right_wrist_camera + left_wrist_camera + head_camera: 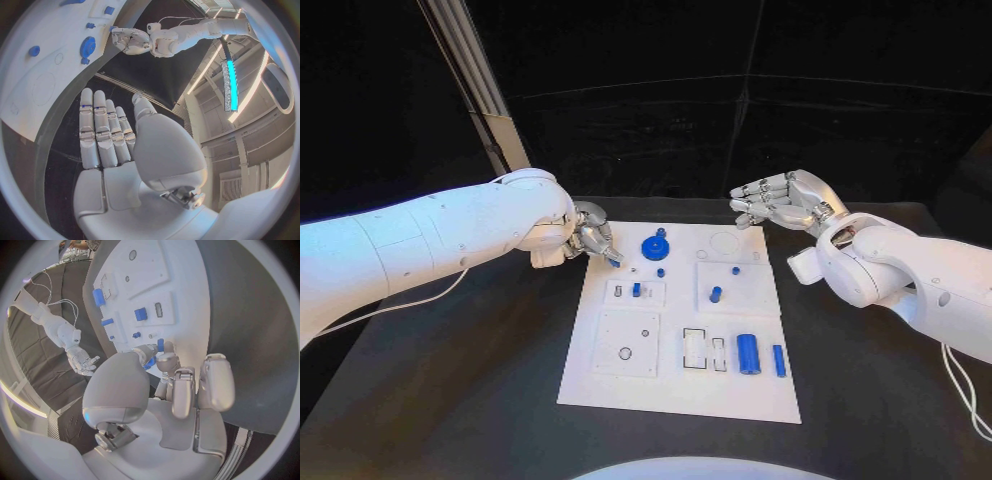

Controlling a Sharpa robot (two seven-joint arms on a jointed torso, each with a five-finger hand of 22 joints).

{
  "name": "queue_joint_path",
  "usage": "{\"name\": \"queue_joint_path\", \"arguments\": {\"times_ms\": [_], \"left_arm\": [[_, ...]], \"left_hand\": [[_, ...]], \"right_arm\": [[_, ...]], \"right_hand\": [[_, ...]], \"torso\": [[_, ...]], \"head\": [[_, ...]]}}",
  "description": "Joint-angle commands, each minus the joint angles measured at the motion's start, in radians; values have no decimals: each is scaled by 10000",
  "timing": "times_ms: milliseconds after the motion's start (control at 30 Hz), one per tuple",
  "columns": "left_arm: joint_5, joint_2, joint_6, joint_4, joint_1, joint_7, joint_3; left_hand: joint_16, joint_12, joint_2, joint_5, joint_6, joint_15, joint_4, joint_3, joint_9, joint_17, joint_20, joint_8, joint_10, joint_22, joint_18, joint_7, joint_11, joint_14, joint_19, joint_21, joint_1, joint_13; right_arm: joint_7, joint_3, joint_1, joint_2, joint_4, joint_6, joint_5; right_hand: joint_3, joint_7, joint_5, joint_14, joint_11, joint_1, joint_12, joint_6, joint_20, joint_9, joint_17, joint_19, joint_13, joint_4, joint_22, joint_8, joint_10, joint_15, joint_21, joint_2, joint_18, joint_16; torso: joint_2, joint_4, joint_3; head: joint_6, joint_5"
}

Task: Assemble the parts on the task board

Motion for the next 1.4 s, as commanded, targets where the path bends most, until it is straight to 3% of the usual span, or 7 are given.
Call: {"name": "queue_joint_path", "arguments": {"times_ms": [33,300,533,1167,1400], "left_arm": [[197,-226,-927,433,7,327,-5],[-54,-856,-1383,1517,-137,500,-21],[-554,-1083,-1503,2088,-326,473,-37],[-1183,-1125,-974,2269,-435,-282,-60],[-1195,-1088,-838,2231,-452,-466,-165]], "left_hand": [[31,30,-53,64,24,9,-1513,1563,17,2634,-8,75,86,33,74,-64,19,1058,64,76,-115,3],[31,-27,-178,93,71,-2,-1659,1647,35,2634,-18,102,116,82,63,-82,0,1058,87,116,-161,-89],[31,-37,-223,104,99,-5,-1712,1671,35,2634,-21,103,143,117,54,-88,-6,1058,101,145,-174,-105],[31,-170,-269,238,163,-11,-1774,1749,30,2634,-27,99,135,128,52,-96,-15,1058,105,149,-234,-292],[31,-164,-278,262,173,-12,-1784,1760,30,2634,-27,99,153,137,50,-98,-17,1058,108,156,-249,-279]], "right_arm": [[96,5,16,2,-13,76,33],[96,3,15,14,-91,91,74],[98,1,13,58,-154,112,81],[95,0,11,77,-165,162,83],[135,0,11,80,-158,177,83]], "right_hand": [[-42,-30,35,-75,12,-107,55,-73,18,12,-12,40,-7,2,-11,35,-64,15,-37,34,39,1],[-46,-28,33,-76,13,-118,58,-74,18,12,-15,42,-7,8,-14,35,-67,16,-41,40,39,1],[-46,-28,33,-76,13,-118,58,-74,18,12,-15,42,-7,8,-14,35,-67,16,-41,40,39,1],[-46,-28,33,-76,13,-118,58,-74,18,12,-15,42,-7,8,-14,35,-67,16,-41,40,39,1],[-54,-26,36,-77,17,-146,68,-77,21,13,-26,50,-8,21,-24,36,-76,19,-56,61,38,1]], "torso": [[-27,41,-6],[-25,41,-14],[-15,25,-13],[-2,14,-1],[-1,6,-3]], "head": [[-11,-7],[11,28],[8,75],[-58,97],[-69,147]]}}
